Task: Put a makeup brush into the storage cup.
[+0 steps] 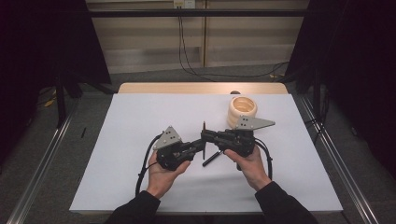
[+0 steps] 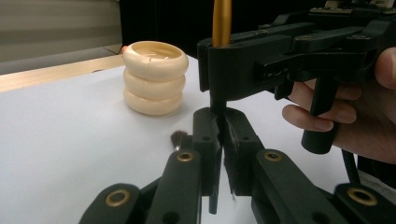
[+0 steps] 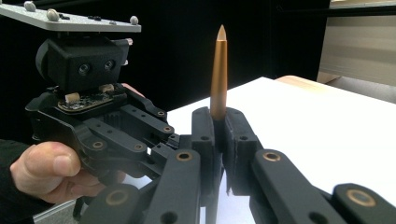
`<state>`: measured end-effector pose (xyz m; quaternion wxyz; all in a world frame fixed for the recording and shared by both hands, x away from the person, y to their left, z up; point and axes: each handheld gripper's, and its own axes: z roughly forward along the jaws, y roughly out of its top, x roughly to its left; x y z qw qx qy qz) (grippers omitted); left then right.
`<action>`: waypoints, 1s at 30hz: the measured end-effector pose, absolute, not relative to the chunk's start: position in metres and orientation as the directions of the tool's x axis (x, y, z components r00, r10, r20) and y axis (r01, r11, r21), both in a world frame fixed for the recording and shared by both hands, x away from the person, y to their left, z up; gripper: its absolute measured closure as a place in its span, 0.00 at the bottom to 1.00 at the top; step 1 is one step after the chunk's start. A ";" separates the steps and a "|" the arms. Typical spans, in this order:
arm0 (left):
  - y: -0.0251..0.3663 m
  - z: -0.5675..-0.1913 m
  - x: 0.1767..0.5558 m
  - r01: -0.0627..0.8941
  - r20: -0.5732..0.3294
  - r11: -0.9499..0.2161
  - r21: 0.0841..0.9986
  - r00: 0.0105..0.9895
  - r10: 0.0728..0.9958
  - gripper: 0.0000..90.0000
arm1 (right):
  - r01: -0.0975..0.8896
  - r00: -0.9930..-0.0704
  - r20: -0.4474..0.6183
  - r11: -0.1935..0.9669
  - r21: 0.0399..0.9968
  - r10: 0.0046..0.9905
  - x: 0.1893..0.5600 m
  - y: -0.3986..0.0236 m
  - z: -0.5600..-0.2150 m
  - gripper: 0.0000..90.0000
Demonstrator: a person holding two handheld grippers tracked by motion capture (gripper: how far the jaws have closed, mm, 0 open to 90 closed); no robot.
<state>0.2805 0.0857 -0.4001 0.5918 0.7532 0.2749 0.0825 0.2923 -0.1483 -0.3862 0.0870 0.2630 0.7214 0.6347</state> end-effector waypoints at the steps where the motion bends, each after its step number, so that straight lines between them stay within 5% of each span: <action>1: 0.086 -0.400 0.280 0.314 -0.197 -0.149 0.938 0.834 0.516 0.94 | 0.271 -0.846 0.211 0.053 0.961 0.490 0.292 -0.148 -0.386 0.93; 9: 0.087 -0.401 0.284 0.311 -0.203 -0.147 0.939 0.845 0.496 0.79 | 0.255 -0.846 0.196 0.054 0.965 0.495 0.291 -0.149 -0.383 0.93; 18: 0.084 -0.400 0.285 0.302 -0.160 -0.173 0.938 0.816 0.556 0.35 | 0.254 -0.848 0.198 0.049 0.966 0.491 0.291 -0.149 -0.382 0.93; 30: 0.082 -0.400 0.289 0.252 -0.088 -0.210 0.945 0.812 0.577 0.05 | 0.248 -0.848 0.193 0.048 0.968 0.494 0.291 -0.151 -0.382 0.93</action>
